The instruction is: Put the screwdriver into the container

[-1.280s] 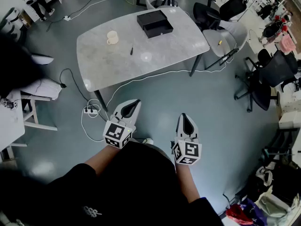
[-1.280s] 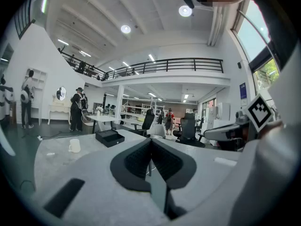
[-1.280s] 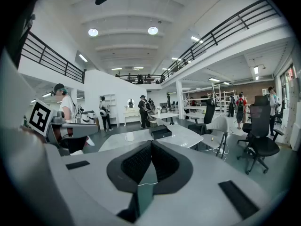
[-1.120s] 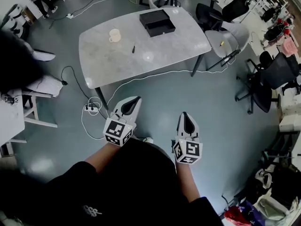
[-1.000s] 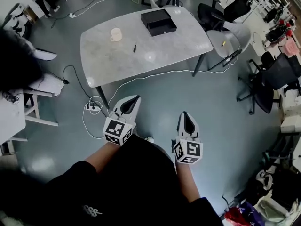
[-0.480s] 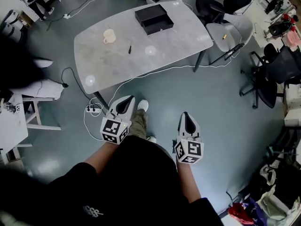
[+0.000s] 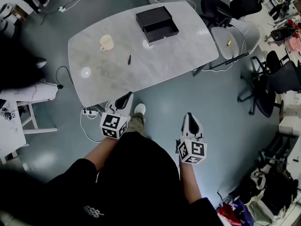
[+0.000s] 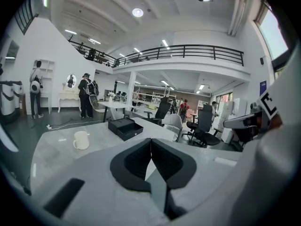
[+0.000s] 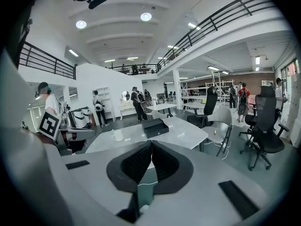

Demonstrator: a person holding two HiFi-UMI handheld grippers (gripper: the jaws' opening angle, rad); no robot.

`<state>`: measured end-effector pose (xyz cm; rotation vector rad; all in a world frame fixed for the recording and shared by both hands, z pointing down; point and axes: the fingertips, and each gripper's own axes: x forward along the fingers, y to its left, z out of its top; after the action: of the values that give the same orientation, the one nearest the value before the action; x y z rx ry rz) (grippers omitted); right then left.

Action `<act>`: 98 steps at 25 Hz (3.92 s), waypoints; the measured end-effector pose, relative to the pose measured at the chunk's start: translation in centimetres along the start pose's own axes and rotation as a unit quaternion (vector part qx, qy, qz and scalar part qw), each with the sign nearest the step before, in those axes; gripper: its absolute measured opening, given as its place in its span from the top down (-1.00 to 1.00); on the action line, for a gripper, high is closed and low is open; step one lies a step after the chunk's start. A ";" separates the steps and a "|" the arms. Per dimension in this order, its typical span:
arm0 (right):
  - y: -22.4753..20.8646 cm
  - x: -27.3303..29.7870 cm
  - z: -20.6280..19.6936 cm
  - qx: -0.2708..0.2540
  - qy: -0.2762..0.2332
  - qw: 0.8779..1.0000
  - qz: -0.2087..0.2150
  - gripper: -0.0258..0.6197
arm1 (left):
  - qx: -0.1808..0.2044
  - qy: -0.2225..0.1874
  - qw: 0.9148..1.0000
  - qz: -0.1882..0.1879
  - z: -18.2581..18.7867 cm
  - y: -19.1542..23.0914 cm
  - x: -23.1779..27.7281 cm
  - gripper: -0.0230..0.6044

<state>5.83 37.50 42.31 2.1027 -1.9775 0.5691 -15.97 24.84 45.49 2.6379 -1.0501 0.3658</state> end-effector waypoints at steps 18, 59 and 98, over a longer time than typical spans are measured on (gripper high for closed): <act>4.0 14.8 6.3 -0.018 0.032 0.999 -0.018 0.88 | -0.048 0.105 0.993 -0.017 -4.0 14.9 12.5 0.87; -1.4 42.0 13.4 -0.045 0.087 0.977 0.192 0.88 | -0.154 0.373 0.906 0.129 -19.1 23.9 28.1 0.61; -4.8 48.3 13.8 -0.024 0.090 0.974 0.206 0.88 | -0.109 0.315 0.936 0.113 -6.1 27.1 36.3 0.69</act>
<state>13.98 -11.69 50.04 1.5508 -2.3002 0.7403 -10.16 -14.72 67.60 1.9825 -1.0816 0.9989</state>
